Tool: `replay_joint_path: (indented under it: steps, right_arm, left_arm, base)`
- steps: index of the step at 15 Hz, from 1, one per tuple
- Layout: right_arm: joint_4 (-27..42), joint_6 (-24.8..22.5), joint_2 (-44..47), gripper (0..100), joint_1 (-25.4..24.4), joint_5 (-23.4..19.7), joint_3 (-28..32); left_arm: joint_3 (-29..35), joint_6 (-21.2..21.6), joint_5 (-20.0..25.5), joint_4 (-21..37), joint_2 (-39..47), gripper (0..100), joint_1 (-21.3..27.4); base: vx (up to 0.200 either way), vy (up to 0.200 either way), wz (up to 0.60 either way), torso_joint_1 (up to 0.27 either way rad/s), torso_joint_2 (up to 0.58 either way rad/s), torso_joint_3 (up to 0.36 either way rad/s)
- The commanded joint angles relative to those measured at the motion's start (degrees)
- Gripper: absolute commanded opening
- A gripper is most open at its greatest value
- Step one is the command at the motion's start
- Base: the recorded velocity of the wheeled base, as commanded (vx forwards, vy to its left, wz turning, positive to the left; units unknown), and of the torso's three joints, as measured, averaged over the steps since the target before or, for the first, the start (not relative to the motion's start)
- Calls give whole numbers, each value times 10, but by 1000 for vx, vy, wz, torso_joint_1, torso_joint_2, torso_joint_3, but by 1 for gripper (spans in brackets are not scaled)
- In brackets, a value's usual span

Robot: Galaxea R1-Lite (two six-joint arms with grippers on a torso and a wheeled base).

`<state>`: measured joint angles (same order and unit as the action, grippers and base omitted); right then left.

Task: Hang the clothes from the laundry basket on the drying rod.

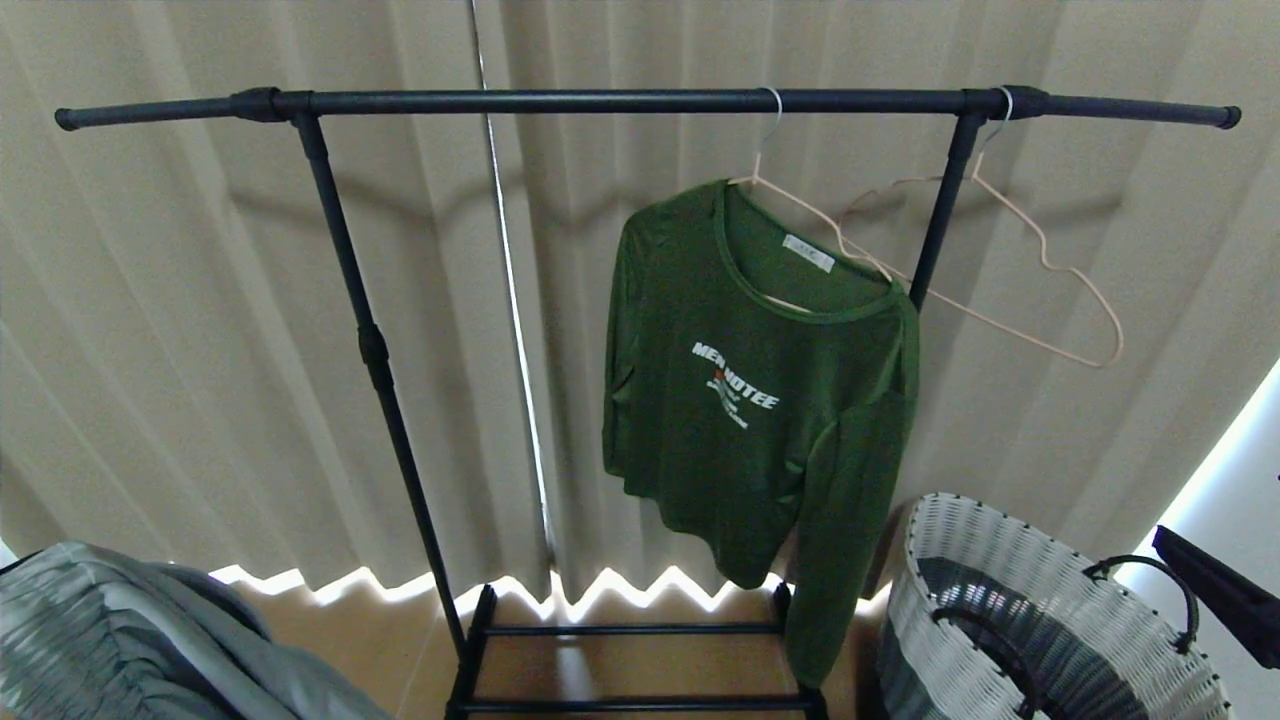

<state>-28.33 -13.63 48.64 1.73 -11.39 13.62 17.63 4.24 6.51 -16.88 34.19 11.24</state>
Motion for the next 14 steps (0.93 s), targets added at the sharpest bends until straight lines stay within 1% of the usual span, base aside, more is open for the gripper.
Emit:
replay_joint_path:
  steps: [1,4,7,10,14]
  right_arm:
    - [-1,1,5,100,0,0,3]
    - [-1,15,5,100,1,0,6]
    - [-1,24,6,100,0,0,6]
    - [-3,26,12,100,0,-1,6]
    - [-3,26,12,100,0,-2,5]
  left_arm:
    - [0,-14,0,-1,10,0,0]
    - [1,-51,1,-1,10,0,0]
    - [1,-58,2,-1,9,0,0]
    - [1,-56,2,-1,9,0,0]
    - [-2,-55,3,0,10,0,1]
  base:
    - [0,0,0,163,-466,-310]
    - [0,0,0,175,-471,-310]
    - [0,0,0,172,-463,-289]
    - [0,0,0,59,-144,-84]
    - [0,0,0,0,0,0]
